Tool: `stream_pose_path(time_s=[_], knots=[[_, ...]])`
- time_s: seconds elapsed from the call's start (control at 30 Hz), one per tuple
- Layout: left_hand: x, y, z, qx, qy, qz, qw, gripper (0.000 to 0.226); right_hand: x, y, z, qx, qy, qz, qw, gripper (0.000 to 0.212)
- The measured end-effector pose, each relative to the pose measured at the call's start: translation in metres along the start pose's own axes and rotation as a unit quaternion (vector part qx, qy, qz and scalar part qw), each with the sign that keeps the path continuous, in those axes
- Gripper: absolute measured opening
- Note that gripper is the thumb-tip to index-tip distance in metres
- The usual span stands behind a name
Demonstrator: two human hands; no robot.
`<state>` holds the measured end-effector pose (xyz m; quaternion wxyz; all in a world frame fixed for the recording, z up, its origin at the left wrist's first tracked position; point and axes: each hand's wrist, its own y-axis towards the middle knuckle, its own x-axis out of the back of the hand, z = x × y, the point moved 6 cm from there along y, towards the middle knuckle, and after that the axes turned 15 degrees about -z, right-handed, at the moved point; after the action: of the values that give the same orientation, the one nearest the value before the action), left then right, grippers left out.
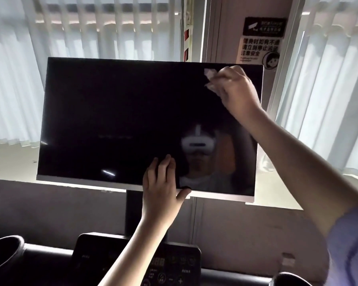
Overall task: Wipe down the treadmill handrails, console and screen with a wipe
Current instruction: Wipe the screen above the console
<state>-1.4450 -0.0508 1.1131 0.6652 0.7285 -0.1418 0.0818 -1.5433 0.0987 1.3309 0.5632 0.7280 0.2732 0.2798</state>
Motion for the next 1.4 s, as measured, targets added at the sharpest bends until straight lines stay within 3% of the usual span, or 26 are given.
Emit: stream_pose_path(time_s=[0.13, 0.23, 0.3, 0.47, 0.67, 0.83, 1.0, 1.07, 1.2, 1.33, 1.4], knots=[[0.0, 0.0, -0.001, -0.001, 0.006, 0.001, 1.0, 0.083, 0.002, -0.007, 0.0, -0.079, -0.02, -0.05, 0.995, 0.022], [0.0, 0.0, -0.001, 0.001, 0.01, 0.006, 1.0, 0.082, 0.0, -0.039, 0.035, 0.019, 0.067, 0.001, 0.998, 0.024], [0.0, 0.0, -0.001, 0.004, 0.01, 0.013, 1.0, 0.083, 0.008, -0.048, 0.037, 0.06, 0.068, 0.021, 0.996, 0.025], [-0.001, 0.0, -0.001, 0.008, 0.009, 0.018, 1.0, 0.085, 0.02, -0.047, 0.014, -0.046, -0.016, -0.06, 0.997, 0.015], [-0.001, 0.0, -0.004, 0.014, 0.01, 0.03, 0.999, 0.086, 0.022, -0.109, 0.053, 0.11, 0.07, 0.062, 0.99, 0.019], [0.0, 0.0, -0.002, 0.013, 0.013, 0.02, 1.0, 0.085, 0.027, -0.101, 0.041, -0.01, 0.023, -0.022, 0.999, 0.021], [-0.003, -0.001, -0.002, 0.012, 0.007, 0.014, 1.0, 0.086, 0.024, -0.148, 0.073, 0.14, 0.105, 0.129, 0.976, 0.02], [-0.003, -0.001, -0.002, 0.013, 0.009, 0.019, 1.0, 0.086, 0.029, -0.141, 0.065, 0.136, 0.083, 0.109, 0.981, 0.015], [-0.002, -0.002, -0.003, 0.014, 0.006, 0.015, 1.0, 0.085, 0.035, -0.138, 0.061, 0.028, 0.063, 0.029, 0.997, 0.013], [-0.003, -0.002, -0.003, 0.016, -0.007, 0.01, 1.0, 0.083, 0.035, -0.181, 0.093, 0.148, 0.113, 0.167, 0.968, 0.024], [-0.003, -0.002, -0.003, 0.02, -0.006, 0.014, 1.0, 0.084, 0.037, -0.178, 0.084, 0.162, 0.086, 0.17, 0.968, 0.021]])
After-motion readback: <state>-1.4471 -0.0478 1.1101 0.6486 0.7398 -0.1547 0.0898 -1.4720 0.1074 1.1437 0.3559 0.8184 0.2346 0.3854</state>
